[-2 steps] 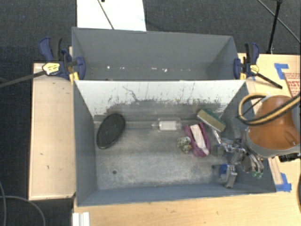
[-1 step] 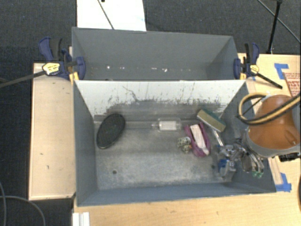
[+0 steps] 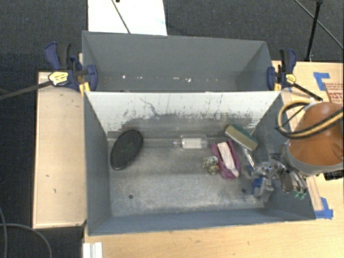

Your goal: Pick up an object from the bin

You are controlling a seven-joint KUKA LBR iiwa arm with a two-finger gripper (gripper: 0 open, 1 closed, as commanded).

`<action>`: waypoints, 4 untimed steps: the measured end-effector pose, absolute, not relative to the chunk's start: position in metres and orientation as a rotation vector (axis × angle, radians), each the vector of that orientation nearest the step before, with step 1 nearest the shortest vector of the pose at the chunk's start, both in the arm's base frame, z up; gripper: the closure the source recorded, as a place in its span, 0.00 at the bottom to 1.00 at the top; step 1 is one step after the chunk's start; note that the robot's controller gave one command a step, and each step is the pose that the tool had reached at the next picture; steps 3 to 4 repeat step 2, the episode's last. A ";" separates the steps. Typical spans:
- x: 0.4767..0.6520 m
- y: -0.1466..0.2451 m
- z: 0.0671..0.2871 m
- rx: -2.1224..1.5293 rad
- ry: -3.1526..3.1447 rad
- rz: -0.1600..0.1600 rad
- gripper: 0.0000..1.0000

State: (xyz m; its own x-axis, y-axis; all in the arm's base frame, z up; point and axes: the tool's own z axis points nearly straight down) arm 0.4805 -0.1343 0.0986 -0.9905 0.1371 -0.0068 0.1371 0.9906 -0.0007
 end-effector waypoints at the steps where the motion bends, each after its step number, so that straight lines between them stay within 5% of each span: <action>1: 0.482 -0.135 0.121 0.208 3.128 -0.002 1.00; 2: 0.484 -0.135 0.200 0.204 3.124 -0.003 1.00; 4: 0.484 -0.135 0.200 0.204 3.124 -0.003 1.00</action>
Offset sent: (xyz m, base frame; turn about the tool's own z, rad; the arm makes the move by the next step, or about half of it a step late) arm 0.0001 0.0001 0.0209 0.0000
